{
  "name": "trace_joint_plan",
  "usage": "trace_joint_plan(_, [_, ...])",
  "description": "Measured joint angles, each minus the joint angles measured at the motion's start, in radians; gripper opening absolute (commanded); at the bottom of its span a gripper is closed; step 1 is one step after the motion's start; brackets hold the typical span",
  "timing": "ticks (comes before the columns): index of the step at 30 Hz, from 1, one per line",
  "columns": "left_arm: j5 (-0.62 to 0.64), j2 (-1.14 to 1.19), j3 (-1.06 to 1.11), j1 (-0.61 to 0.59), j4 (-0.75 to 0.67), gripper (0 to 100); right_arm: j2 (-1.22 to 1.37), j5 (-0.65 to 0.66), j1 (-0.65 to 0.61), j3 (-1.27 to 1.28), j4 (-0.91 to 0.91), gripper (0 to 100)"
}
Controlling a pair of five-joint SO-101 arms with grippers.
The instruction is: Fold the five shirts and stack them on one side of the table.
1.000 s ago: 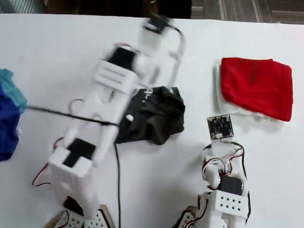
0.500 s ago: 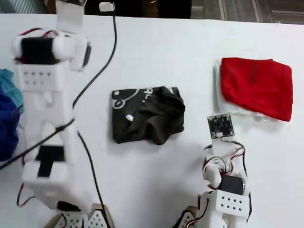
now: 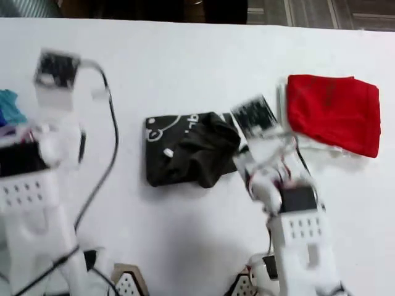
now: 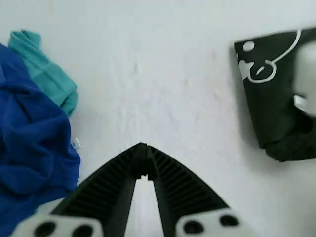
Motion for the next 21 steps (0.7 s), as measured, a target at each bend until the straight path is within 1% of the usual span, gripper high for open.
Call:
trace_joint_plan(2, [-0.023,-0.091,0.187,-0.055,-0.08,3,0.141,0.0,-0.04,-0.103,0.0,1.9])
trace_joint_plan(5, [-0.055,-0.176,0.427,-0.103,-0.19,3,0.336,-0.002,-0.098,-0.255,0.0,1.9])
trace_joint_plan(8, [-0.061,-0.204,0.589,-0.146,-0.264,3,0.537,-0.064,-0.132,-0.413,0.002,1.9])
trace_joint_plan(11, [-0.061,-0.212,0.695,-0.16,-0.322,3,0.738,-0.16,-0.143,-0.589,0.048,1.9])
trace_joint_plan(13, [-0.061,-0.212,0.743,-0.158,-0.362,3,0.868,-0.199,-0.16,-0.721,0.103,1.9])
trace_joint_plan(21, [-0.063,-0.219,0.916,-0.161,-0.572,3,1.295,-0.226,-0.29,-1.203,0.315,2.0])
